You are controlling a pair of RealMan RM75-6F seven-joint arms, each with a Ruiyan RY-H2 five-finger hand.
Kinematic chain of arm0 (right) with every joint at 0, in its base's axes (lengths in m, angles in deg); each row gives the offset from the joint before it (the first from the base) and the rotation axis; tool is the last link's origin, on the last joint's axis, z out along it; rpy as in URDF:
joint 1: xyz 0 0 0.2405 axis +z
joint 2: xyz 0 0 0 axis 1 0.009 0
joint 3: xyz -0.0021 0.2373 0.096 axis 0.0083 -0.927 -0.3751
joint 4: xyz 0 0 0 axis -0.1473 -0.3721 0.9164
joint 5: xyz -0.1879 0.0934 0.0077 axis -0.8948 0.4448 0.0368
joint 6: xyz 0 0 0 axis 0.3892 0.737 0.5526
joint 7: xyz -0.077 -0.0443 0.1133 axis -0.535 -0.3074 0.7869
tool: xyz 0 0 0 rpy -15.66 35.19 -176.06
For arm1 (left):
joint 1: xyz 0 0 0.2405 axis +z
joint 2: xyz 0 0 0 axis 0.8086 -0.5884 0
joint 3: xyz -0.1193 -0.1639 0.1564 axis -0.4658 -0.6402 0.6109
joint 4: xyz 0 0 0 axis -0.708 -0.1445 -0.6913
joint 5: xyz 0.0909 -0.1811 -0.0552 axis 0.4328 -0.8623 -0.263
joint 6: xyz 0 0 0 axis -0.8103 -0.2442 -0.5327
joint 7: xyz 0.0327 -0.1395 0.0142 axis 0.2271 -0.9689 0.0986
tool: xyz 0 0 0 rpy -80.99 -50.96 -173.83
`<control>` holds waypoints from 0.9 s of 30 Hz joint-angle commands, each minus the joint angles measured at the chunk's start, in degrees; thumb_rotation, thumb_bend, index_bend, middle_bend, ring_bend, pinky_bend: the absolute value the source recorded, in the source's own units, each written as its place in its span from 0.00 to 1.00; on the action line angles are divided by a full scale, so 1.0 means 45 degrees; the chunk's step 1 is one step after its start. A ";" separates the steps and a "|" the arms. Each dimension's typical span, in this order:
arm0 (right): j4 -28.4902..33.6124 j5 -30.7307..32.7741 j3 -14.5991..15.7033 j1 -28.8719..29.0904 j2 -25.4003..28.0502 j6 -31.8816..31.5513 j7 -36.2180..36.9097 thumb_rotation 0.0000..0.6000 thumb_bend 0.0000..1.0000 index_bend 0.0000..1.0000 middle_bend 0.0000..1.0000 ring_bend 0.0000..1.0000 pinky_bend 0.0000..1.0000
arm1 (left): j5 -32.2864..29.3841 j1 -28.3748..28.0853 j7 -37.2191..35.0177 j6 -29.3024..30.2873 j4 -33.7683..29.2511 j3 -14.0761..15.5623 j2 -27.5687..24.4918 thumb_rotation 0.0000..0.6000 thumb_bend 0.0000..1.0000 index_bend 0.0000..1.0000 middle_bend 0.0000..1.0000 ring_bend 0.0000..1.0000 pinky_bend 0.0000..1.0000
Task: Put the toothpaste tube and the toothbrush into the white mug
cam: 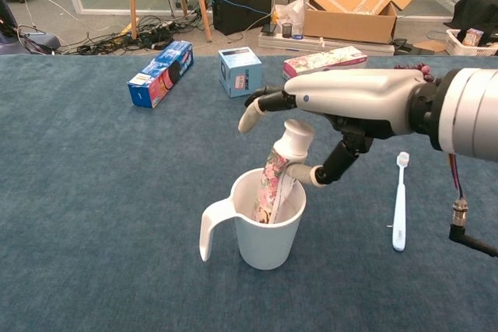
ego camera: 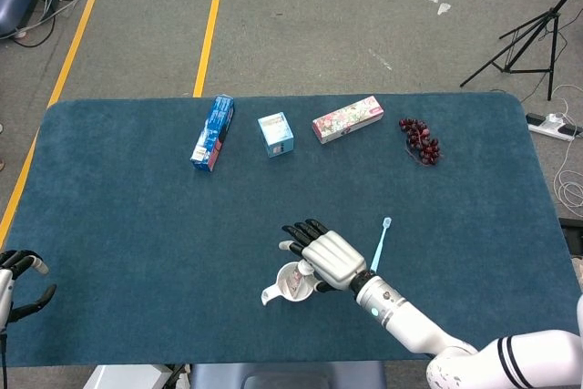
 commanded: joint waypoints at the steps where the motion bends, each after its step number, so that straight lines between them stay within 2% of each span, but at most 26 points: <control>1: 0.0169 -0.0060 0.0013 -0.0059 0.0222 -0.0070 0.0011 1.00 0.33 0.20 0.06 0.00 0.08 | -0.0008 -0.0007 0.0016 -0.0015 0.0006 0.0001 0.0009 1.00 0.25 0.51 0.40 0.31 0.33; 21: 0.0855 -0.0273 -0.0010 -0.0312 0.1323 -0.0169 0.0207 1.00 0.33 0.20 0.06 0.00 0.08 | -0.0025 -0.0022 0.0074 -0.0044 0.0008 0.0004 0.0043 1.00 0.25 0.51 0.40 0.31 0.33; 27: 0.1171 -0.0094 0.0110 -0.0412 0.1963 -0.0239 0.0042 1.00 0.33 0.20 0.06 0.00 0.08 | -0.0025 -0.0031 0.0122 -0.0067 0.0008 0.0014 0.0055 1.00 0.25 0.51 0.40 0.31 0.33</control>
